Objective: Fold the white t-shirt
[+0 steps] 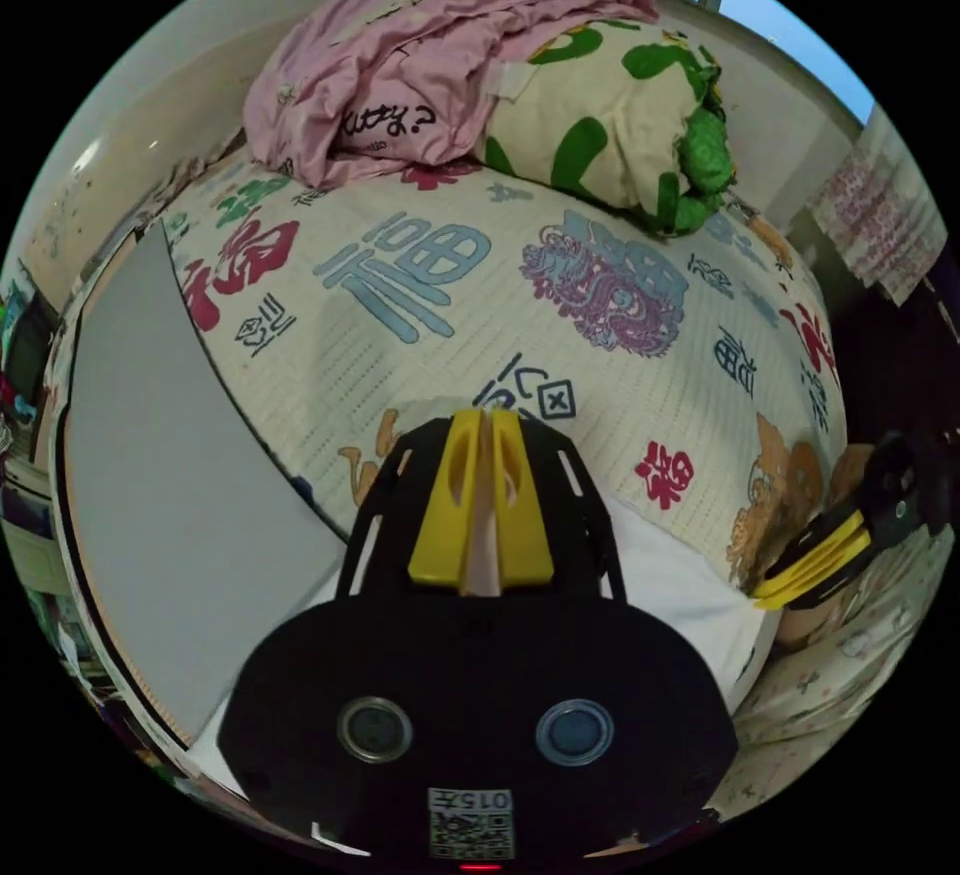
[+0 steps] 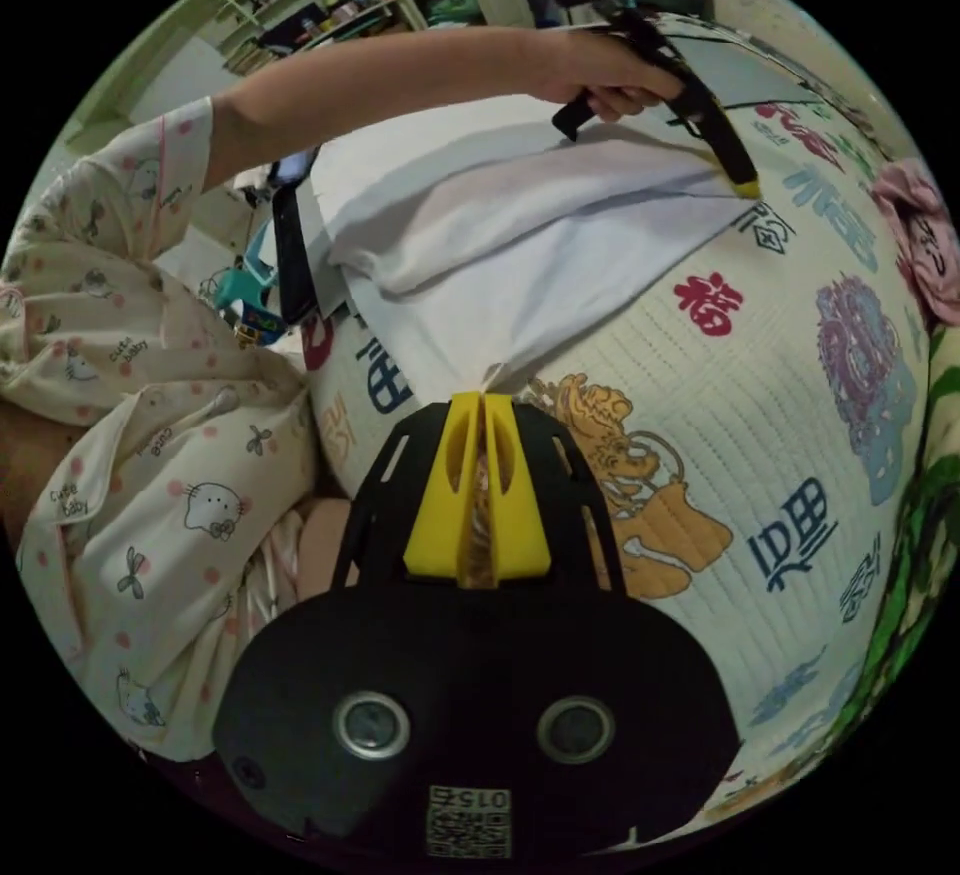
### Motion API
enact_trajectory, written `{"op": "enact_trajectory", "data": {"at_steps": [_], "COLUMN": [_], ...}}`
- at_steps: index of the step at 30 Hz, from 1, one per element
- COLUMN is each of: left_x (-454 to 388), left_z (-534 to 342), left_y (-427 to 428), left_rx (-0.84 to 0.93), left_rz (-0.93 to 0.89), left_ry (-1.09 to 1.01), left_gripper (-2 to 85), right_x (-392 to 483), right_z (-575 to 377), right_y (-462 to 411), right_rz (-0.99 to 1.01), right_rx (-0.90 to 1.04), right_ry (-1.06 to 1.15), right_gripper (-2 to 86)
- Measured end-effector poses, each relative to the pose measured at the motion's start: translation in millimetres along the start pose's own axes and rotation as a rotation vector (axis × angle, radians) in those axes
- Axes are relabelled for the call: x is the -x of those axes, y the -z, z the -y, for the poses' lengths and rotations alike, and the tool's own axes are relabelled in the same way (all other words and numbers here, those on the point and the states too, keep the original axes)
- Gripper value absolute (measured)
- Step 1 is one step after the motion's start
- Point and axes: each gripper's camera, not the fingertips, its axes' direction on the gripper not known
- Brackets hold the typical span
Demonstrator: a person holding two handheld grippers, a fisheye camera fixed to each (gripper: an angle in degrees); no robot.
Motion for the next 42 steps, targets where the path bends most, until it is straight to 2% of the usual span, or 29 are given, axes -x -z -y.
{"op": "enact_trajectory", "data": {"at_steps": [3, 6, 8, 11, 13, 16, 18, 20, 22, 26, 31, 33, 36, 40, 42], "left_x": [3, 11, 20, 34, 43, 57, 70, 86, 105, 144, 179, 181, 171, 161, 159], "left_z": [-1, -7, -17, -47, -74, -131, -187, -235, -285, -393, -485, -511, -534, -556, -567], "left_y": [6, 31, 54, 99, 124, 158, 174, 181, 181, 152, 82, 55, 44, 37, 23], "left_rx": [-0.065, -0.221, -0.347, -0.550, -0.645, -0.716, -0.715, -0.709, -0.690, -0.593, -0.432, -0.363, -0.329, -0.381, -0.413], "left_rz": [0.011, 0.003, -0.041, -0.117, -0.171, -0.194, -0.111, -0.077, -0.045, 0.139, 0.211, 0.292, 0.429, 0.268, 0.109], "left_ry": [0.021, 0.096, 0.160, 0.232, 0.236, 0.221, 0.241, 0.264, 0.303, 0.395, 0.540, 0.567, 0.623, 0.644, 0.677], "left_gripper": [0.9, 0.7, 0.6, 0.6, 0.6, 0.6, 0.6, 0.6, 0.6, 0.6, 0.5, 0.4, 1.2, 8.4, 11.0], "right_x": [-17, -23, -25, -16, -12, -7, 4, 35, 61, 105, 114, 109, 102, 87, 81], "right_z": [-44, -107, -168, -233, -251, -235, -202, -138, -85, 28, 68, 57, 36, -3, -17], "right_y": [35, 85, 121, 149, 155, 157, 153, 131, 105, 22, -71, -89, -87, -58, -48], "right_rz": [-0.048, -0.143, -0.154, -0.106, -0.033, 0.086, 0.177, 0.260, 0.303, 0.431, 0.427, 0.433, 0.553, 0.531, 0.503], "right_rx": [-0.172, -0.449, -0.702, -0.992, -1.071, -1.038, -0.982, -0.835, -0.729, -0.462, -0.222, -0.214, -0.228, -0.328, -0.361], "right_ry": [-0.060, -0.135, -0.180, -0.109, -0.011, 0.178, 0.304, 0.453, 0.513, 0.501, 0.421, 0.405, 0.448, 0.533, 0.562], "right_gripper": [-0.3, -0.4, -0.4, -0.4, -0.4, -0.4, -0.4, -0.3, -0.3, 0.0, 1.7, 4.3, 11.1, 12.1, 11.8]}}
